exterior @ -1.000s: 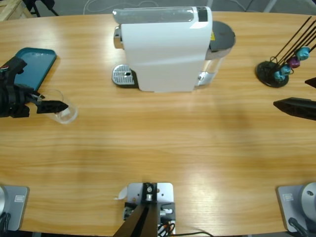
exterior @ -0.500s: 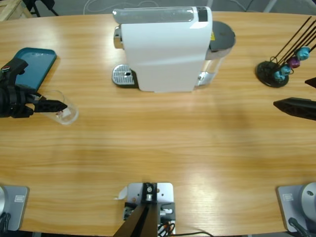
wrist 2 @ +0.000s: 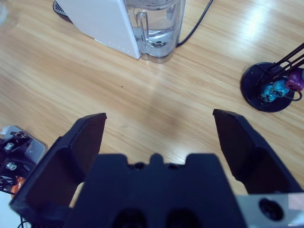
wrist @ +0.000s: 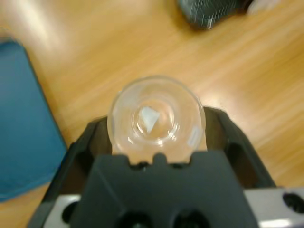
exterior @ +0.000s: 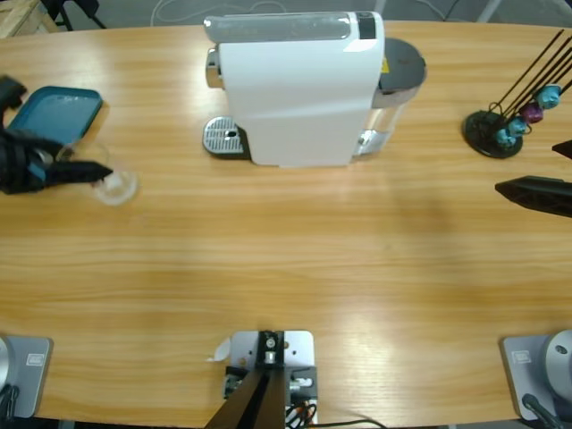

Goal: Pour coffee

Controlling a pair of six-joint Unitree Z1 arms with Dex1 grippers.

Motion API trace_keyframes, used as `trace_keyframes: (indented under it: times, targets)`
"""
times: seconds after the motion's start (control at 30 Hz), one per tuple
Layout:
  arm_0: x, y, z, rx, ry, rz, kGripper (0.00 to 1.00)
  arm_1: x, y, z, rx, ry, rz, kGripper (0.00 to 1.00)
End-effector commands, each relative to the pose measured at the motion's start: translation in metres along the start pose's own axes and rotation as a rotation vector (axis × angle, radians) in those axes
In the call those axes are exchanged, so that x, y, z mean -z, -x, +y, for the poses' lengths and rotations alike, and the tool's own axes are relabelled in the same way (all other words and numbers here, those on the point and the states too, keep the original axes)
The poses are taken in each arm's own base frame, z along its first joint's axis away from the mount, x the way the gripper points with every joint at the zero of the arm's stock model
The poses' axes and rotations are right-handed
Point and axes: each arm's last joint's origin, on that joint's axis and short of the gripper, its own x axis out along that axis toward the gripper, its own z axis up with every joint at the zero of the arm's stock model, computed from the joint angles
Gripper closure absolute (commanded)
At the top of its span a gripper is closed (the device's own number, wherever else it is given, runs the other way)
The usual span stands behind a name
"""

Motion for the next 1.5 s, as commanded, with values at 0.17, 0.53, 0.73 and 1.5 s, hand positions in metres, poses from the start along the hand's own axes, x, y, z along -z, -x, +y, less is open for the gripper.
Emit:
trace_keyframes:
  times: [0.17,0.53,0.73,1.5]
  targets:
    - [-0.051,-0.048,-0.002,0.079,-0.236,-0.062,0.405,0.005,-0.008,-0.001,0.005,-0.018,0.038,0.0]
    - [-0.1,-0.104,-0.004,0.191,-0.285,-0.109,0.405,0.006,-0.006,-0.003,0.013,-0.03,0.031,0.0]
    - [-0.104,-0.124,-0.006,0.247,-0.292,-0.09,0.405,0.006,-0.006,-0.004,0.017,-0.035,0.028,0.0]
    - [-0.101,-0.149,-0.011,0.323,-0.326,-0.074,0.001,0.004,-0.009,-0.005,0.026,-0.043,0.039,0.0]
